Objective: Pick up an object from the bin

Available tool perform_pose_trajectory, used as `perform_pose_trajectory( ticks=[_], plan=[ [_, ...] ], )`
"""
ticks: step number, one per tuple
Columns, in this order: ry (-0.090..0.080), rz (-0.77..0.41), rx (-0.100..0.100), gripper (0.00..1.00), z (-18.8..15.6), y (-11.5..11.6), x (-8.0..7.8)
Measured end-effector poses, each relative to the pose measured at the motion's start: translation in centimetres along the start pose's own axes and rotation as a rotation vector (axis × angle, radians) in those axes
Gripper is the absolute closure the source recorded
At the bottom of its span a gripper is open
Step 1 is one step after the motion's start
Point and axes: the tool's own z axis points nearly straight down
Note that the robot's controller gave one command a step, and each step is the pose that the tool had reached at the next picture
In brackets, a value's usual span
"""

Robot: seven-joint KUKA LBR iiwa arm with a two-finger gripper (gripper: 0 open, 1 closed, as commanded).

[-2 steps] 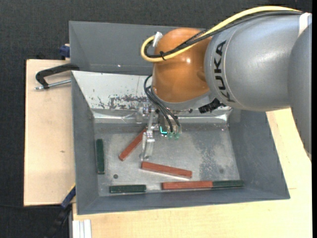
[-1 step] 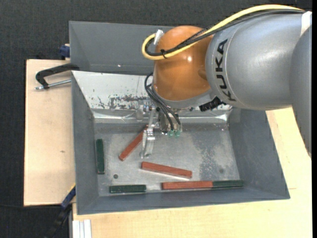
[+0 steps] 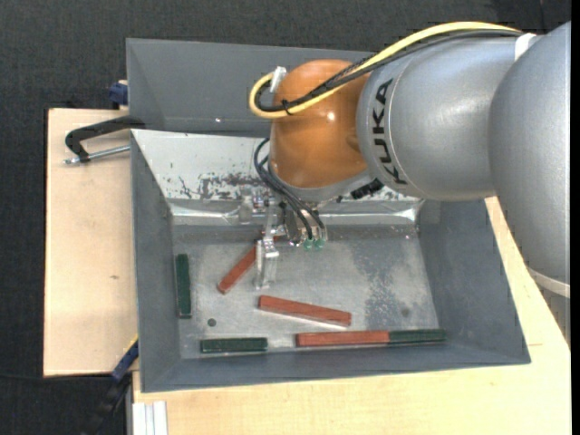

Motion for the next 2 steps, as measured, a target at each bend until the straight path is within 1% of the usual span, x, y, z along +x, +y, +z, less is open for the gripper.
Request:
perform_pose_trajectory(
  ticks=[1,2],
  plan=[
    [0.001,-0.224,-0.001,0.00,1.7,-0.4,-3.1],
    [-0.002,-0.227,-0.001,0.00,1.7,-0.7,-4.9]
  ],
)
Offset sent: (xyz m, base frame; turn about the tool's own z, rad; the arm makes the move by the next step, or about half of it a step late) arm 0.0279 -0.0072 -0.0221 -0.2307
